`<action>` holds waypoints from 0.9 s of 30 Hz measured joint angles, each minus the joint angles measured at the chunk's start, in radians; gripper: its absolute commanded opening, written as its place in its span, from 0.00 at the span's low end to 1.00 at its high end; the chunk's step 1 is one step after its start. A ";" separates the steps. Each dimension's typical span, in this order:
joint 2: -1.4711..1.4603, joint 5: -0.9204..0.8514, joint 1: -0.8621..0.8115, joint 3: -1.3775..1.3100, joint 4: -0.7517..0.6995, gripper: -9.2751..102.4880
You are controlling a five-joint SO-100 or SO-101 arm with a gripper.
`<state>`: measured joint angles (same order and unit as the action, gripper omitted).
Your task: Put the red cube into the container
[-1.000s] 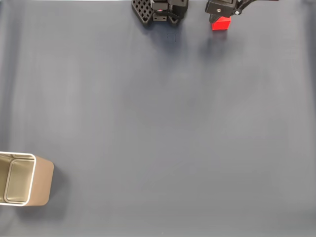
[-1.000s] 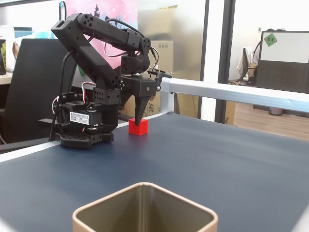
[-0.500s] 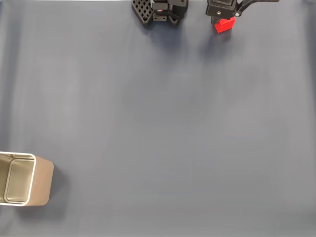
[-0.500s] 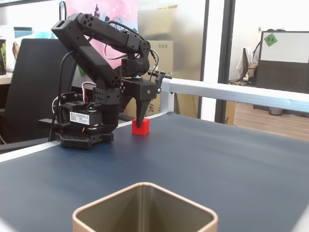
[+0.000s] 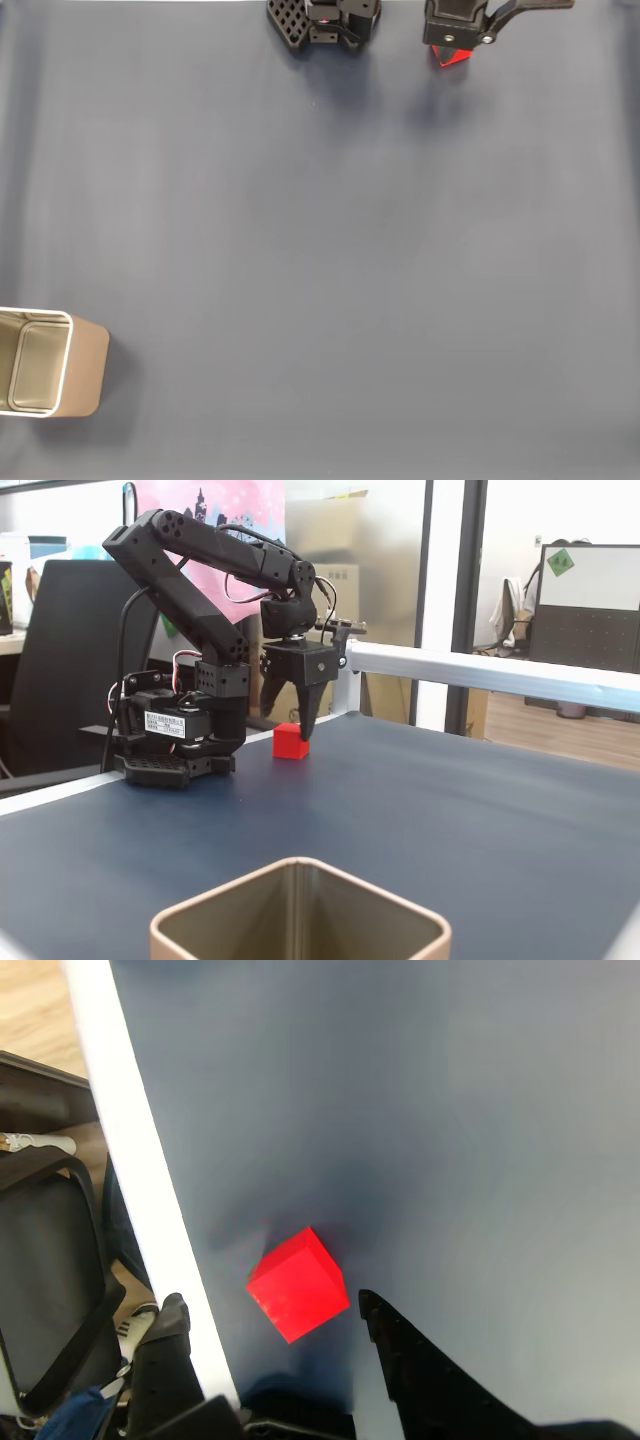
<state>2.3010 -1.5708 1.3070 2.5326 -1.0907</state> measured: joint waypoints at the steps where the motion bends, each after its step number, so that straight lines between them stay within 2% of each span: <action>1: -0.006 0.000 0.008 0.000 0.014 0.43; 13: -0.025 0.000 0.049 0.000 0.040 0.42; 16: -0.031 0.006 0.060 0.000 0.040 0.39; 20: -0.031 0.009 0.060 0.000 0.040 0.29; 27: -0.031 0.003 0.060 0.000 0.034 0.28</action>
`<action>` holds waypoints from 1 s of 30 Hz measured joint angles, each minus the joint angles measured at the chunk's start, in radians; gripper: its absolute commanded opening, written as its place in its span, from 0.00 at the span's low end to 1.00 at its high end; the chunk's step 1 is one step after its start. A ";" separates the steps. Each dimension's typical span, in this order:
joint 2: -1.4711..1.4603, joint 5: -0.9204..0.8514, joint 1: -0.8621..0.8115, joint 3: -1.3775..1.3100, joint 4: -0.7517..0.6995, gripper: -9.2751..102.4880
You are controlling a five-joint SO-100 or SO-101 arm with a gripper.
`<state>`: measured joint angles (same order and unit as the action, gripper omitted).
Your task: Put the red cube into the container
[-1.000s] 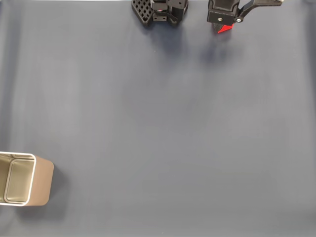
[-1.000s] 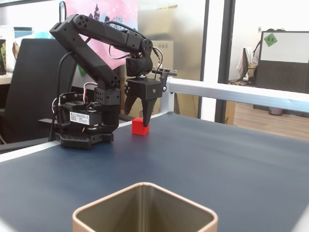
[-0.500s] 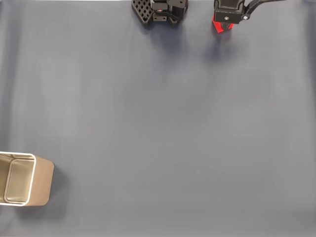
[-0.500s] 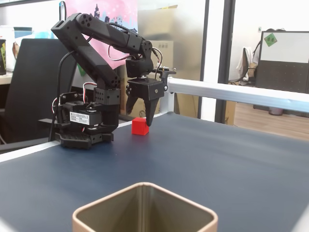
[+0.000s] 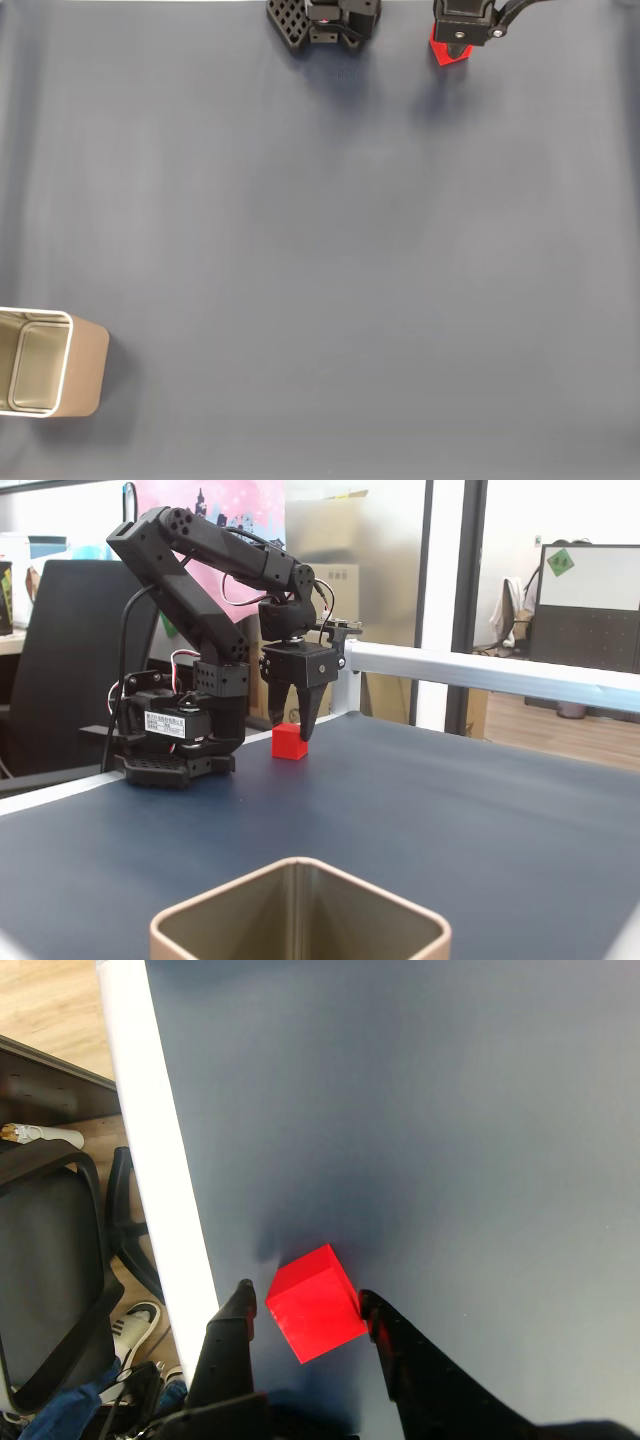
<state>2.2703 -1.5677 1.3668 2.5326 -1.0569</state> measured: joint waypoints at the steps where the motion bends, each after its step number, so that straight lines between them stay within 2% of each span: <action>1: 0.000 0.000 0.000 0.000 -0.003 0.28; 20: 0.000 -0.029 -0.035 0.000 -0.031 0.11; 30: -0.002 -0.031 -0.144 -0.021 -0.035 0.11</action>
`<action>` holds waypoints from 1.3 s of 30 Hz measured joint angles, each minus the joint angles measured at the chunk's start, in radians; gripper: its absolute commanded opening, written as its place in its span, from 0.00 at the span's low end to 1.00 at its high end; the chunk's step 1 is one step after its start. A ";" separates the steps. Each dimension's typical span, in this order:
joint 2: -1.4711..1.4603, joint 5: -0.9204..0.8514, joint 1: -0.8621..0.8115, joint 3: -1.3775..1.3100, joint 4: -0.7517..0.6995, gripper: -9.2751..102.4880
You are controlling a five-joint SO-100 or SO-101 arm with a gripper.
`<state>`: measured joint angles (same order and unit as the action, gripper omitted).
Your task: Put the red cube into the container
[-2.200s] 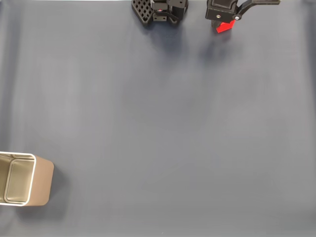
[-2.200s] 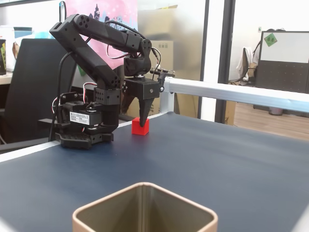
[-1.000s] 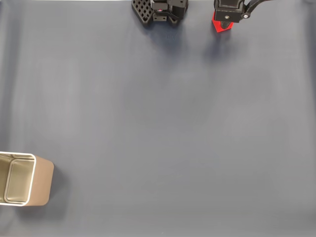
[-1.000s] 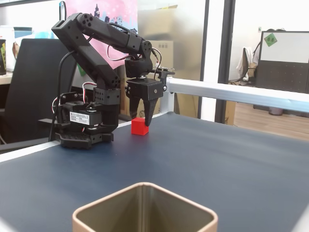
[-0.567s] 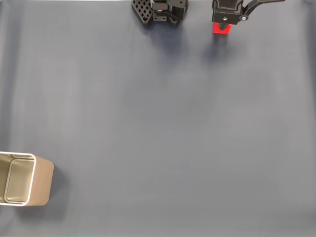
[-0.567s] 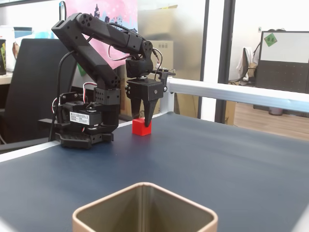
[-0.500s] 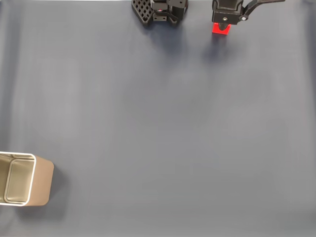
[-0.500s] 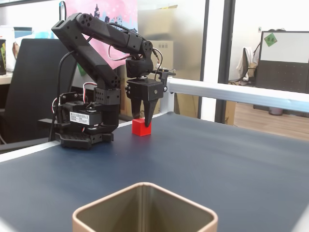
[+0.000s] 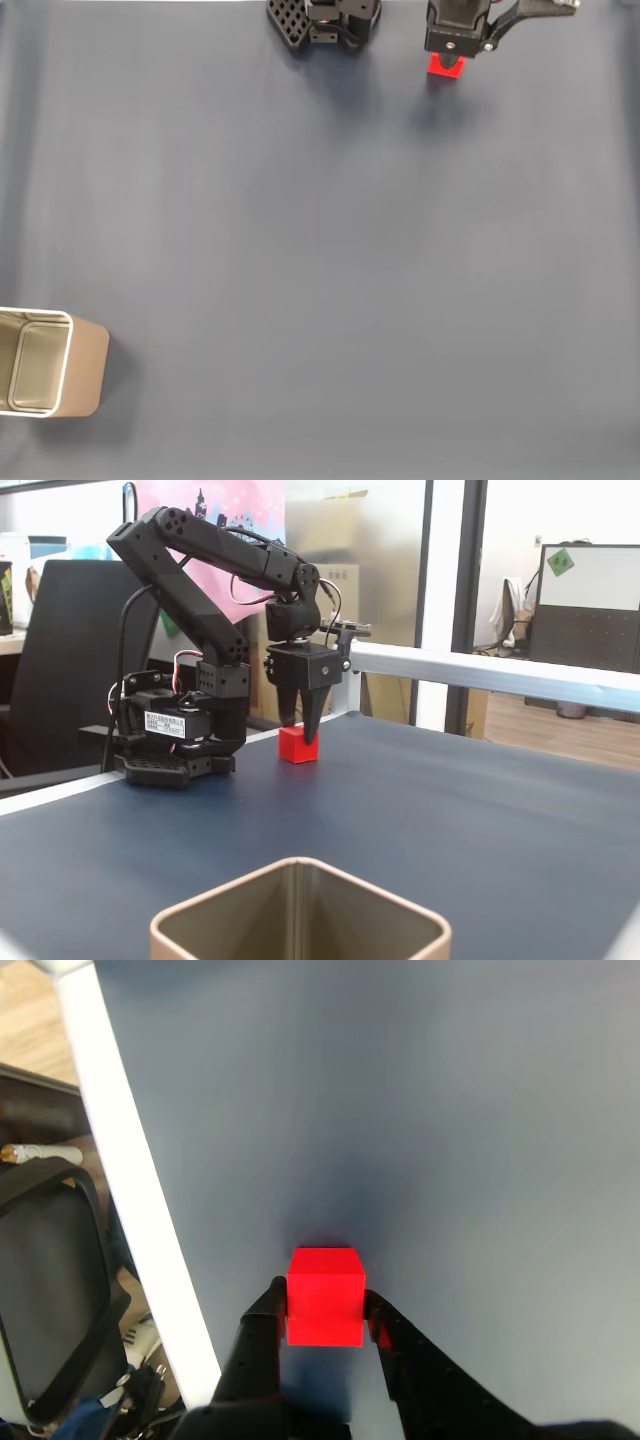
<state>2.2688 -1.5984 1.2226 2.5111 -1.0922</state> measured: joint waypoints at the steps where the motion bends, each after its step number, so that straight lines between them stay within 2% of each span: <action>1: -0.008 0.000 -0.028 -0.015 0.000 0.11; 6: -0.081 -0.003 -0.249 -0.137 -0.002 0.10; 13: -0.189 -0.003 -0.600 -0.374 -0.080 0.10; 25: -0.437 -0.018 -1.170 -0.867 -0.307 0.09; 39: -0.759 -0.086 -1.598 -1.437 -0.344 0.09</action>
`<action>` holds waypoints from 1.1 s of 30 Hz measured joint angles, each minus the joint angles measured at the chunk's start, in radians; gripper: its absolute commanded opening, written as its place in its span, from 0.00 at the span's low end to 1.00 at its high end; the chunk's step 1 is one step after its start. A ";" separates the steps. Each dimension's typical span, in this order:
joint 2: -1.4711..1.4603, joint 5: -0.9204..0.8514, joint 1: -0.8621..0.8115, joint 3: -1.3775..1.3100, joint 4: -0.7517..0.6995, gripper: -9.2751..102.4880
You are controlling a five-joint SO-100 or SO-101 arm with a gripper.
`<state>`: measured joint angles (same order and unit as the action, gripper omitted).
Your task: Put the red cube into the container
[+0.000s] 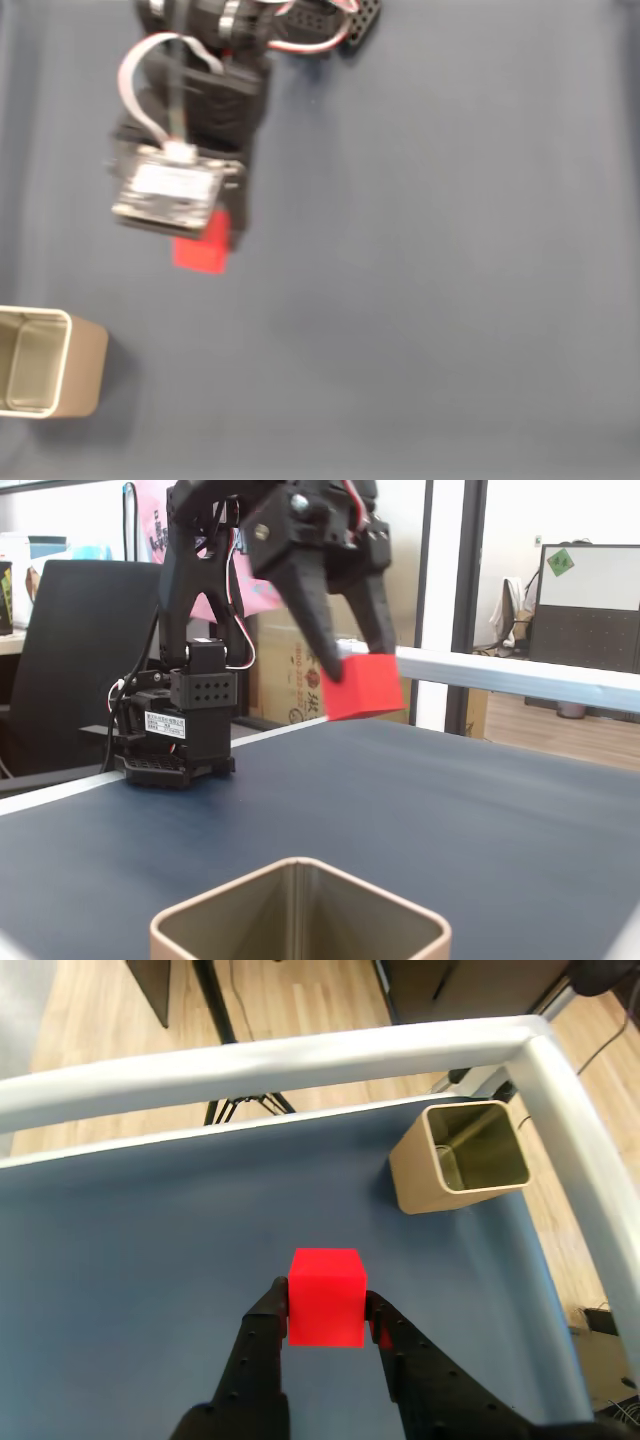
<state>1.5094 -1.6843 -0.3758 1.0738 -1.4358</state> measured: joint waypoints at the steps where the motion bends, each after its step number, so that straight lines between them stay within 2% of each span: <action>1: -0.023 -0.003 -0.021 -0.032 0.000 0.09; 9: -0.253 -0.018 -0.144 -0.327 -0.002 0.09; 23: -0.690 0.017 -0.195 -0.896 0.060 0.09; 33: -0.856 0.012 -0.245 -1.048 0.150 0.10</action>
<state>0.6535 -1.6720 -0.6213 0.0261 -1.2855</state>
